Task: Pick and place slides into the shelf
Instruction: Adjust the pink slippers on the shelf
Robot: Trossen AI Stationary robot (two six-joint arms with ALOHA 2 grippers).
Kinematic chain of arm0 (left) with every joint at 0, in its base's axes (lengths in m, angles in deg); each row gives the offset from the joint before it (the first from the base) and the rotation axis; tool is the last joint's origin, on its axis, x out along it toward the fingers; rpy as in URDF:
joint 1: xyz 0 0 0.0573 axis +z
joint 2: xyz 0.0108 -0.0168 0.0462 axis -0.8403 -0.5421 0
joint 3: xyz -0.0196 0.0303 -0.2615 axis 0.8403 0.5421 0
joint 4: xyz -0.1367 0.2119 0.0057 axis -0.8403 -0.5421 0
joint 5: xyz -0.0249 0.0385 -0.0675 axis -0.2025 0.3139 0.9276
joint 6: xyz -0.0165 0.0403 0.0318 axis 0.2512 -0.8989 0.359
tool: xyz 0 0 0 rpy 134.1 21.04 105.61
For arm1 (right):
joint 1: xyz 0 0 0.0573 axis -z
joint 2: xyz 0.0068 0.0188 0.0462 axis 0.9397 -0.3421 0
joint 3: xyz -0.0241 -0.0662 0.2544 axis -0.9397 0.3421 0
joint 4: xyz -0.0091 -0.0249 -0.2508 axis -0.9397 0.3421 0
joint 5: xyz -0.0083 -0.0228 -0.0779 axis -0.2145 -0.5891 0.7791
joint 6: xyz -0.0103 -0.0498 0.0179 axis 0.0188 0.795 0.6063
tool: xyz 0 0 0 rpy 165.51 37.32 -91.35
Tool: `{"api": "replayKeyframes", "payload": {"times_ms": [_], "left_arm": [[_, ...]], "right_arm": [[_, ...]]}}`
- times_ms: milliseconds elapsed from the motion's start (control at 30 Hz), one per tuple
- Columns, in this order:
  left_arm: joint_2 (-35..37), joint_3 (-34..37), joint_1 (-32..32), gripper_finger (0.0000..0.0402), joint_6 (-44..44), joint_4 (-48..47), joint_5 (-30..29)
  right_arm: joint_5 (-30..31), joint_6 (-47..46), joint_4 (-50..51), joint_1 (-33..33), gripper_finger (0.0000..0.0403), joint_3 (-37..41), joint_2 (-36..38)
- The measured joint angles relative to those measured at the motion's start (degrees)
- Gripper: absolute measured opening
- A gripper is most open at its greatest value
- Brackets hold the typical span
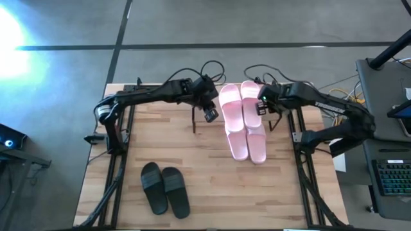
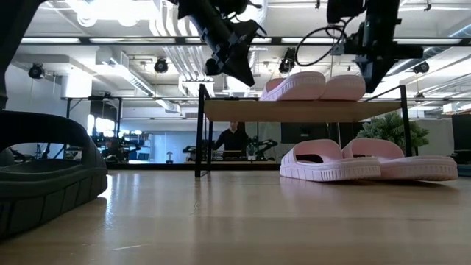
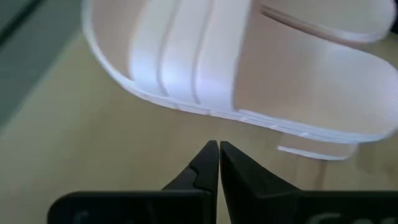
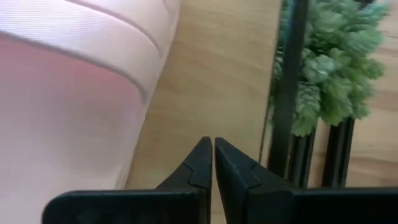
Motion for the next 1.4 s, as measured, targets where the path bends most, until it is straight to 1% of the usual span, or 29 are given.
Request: {"api": "replayKeyframes", "payload": {"times_ms": [100,233,333,500,767,967,1133,1233,1400], "left_arm": [[-1.39,-0.23,0.34,0.0000,0.03,0.14,2.20],[-2.44,-0.29,0.54,0.0000,0.03,0.69,2.53],[-2.99,-0.28,0.78,0.0000,0.02,2.90,2.56],[-4.41,-1.11,1.97,0.0000,0.13,6.32,2.60],[-5.34,-1.09,4.18,0.0000,0.15,8.09,2.60],[-5.10,-1.09,5.19,0.0000,0.42,7.20,2.06],[-3.86,-1.25,4.76,0.0000,0.59,3.37,1.77],[-3.53,-1.16,4.49,0.0000,0.58,2.35,-0.16],[-3.18,-1.40,4.26,0.0000,0.70,1.62,-0.63]], "right_arm": [[-1.66,3.78,-2.25,2.07,0.0011,-0.14,-1.48],[-2.45,6.29,-5.32,3.80,0.0011,-0.41,-2.07],[-3.55,7.94,-7.25,4.78,0.0011,-0.41,-2.05],[-4.56,9.82,-7.81,5.12,0.0011,-0.41,-2.05],[-5.09,12.43,-8.40,5.21,0.0011,-0.31,-2.05],[-5.07,14.42,-10.49,5.49,0.0011,-0.24,-2.09],[-4.81,15.42,-7.84,6.68,0.0011,-0.24,-2.00],[-4.65,17.05,-7.65,7.11,0.0011,-0.15,-1.98],[-4.66,19.07,-10.13,7.73,0.0011,-0.15,-2.06]]}}
